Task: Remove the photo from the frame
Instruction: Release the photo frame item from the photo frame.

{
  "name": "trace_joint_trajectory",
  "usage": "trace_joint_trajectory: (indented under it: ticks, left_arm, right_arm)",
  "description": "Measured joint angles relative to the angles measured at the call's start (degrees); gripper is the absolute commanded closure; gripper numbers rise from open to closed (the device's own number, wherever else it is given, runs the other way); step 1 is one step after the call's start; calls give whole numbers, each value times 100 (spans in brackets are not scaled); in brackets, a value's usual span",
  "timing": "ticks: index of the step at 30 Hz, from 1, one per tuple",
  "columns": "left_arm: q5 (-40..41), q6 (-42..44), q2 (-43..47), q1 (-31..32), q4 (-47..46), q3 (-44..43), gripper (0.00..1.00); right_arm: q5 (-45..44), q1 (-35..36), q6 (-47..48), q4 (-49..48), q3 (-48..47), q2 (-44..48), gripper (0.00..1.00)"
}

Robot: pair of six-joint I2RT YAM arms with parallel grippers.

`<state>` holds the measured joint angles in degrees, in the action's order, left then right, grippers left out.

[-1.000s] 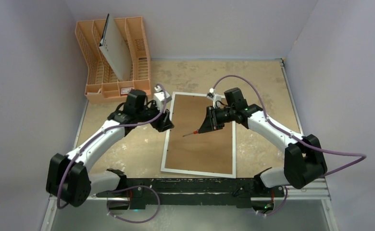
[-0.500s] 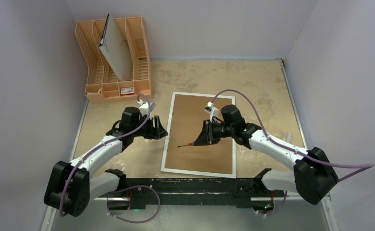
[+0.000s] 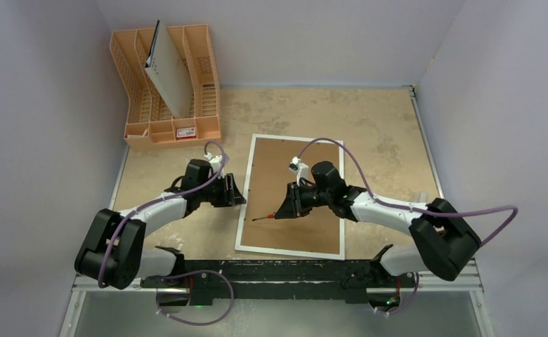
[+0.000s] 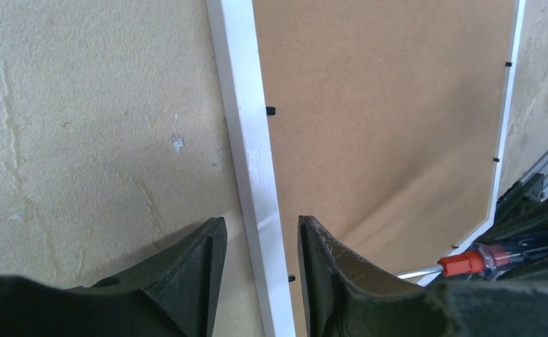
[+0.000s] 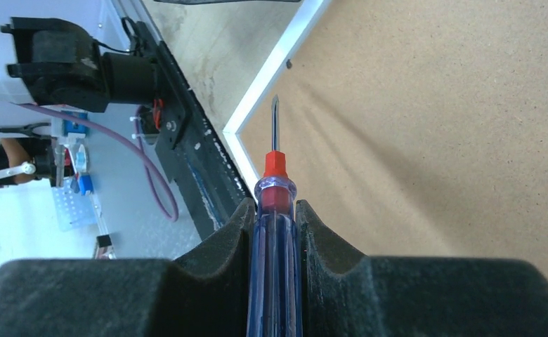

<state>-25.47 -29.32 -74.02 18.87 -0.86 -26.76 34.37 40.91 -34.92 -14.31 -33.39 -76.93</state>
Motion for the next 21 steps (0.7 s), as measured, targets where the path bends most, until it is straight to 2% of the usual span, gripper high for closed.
trace_joint_trajectory:
  ticks: [6, 15, 19, 21]
  left_arm:
    - [-4, 201, -149, 2, 90, -2, 57]
    - [-133, 509, -476, 208, 229, -260, 57]
    - [-129, 575, -501, 297, 254, -282, 61]
    - [-127, 610, -516, 306, 284, -293, 67]
  right_arm:
    - [-142, 192, 133, -284, 0, -481, 100]
    - [-492, 337, 566, -675, 11, -640, 100]
    - [-496, 337, 612, -839, 11, -750, 100]
    - [-485, 339, 610, -925, 11, -802, 100]
